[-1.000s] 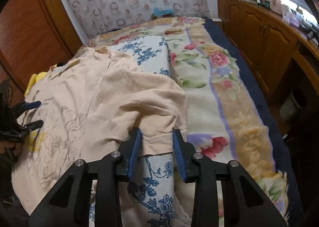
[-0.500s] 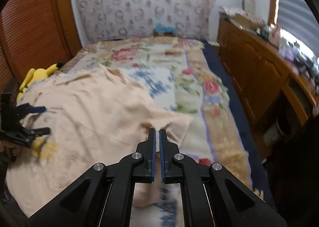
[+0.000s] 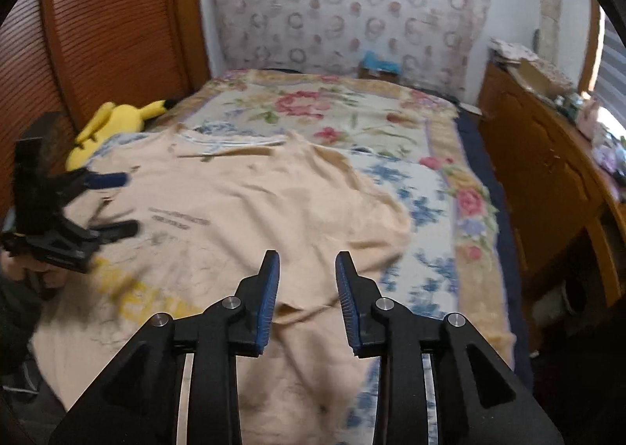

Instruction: Fold small clothes

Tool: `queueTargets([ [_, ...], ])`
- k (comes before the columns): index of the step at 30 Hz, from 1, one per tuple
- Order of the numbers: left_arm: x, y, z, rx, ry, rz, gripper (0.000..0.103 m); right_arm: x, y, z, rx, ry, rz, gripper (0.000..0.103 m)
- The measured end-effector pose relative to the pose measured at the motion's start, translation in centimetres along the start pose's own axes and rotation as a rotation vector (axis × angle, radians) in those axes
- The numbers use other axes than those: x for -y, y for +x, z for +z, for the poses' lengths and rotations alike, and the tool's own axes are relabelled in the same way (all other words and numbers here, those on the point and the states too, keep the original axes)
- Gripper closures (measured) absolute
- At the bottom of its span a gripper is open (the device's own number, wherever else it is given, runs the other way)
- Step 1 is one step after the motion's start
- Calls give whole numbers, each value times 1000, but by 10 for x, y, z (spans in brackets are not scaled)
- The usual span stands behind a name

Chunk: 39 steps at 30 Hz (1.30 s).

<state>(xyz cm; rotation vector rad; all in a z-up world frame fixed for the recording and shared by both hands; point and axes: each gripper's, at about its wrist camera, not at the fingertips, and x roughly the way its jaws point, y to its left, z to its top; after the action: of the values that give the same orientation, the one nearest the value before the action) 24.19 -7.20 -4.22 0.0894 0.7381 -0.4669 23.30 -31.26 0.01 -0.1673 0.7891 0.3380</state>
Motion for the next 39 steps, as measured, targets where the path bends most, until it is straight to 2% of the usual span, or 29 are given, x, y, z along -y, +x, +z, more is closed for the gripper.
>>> queueTargets([
  [2,0,-4,1,12,0,-4,6,12,2,-4,-14,26,-23,71],
  [7,1,-5,-2,16,10,-10,6,35,26,-25,-115,103,-34,71],
  [13,6,-1,-3,5,13,-11,6,30,36,-51,-165,141,21,71],
  [18,6,0,-3,3,10,-10,6,32,35,-60,-200,156,-16,71],
  [26,6,0,-3,3,12,-9,6,34,37,-66,-217,181,-20,71],
  [27,6,0,-3,2,10,-10,6,33,36,-67,-210,172,-23,74],
  [28,7,0,-3,2,10,-10,6,31,36,-66,-210,168,-14,87],
  [30,7,0,-3,3,8,-9,6,27,31,-65,-198,154,2,95],
  [36,5,0,-4,9,10,-7,6,13,-5,-54,-104,121,10,97],
  [39,4,-1,-4,10,9,-5,6,3,-18,-50,-83,98,29,97],
])
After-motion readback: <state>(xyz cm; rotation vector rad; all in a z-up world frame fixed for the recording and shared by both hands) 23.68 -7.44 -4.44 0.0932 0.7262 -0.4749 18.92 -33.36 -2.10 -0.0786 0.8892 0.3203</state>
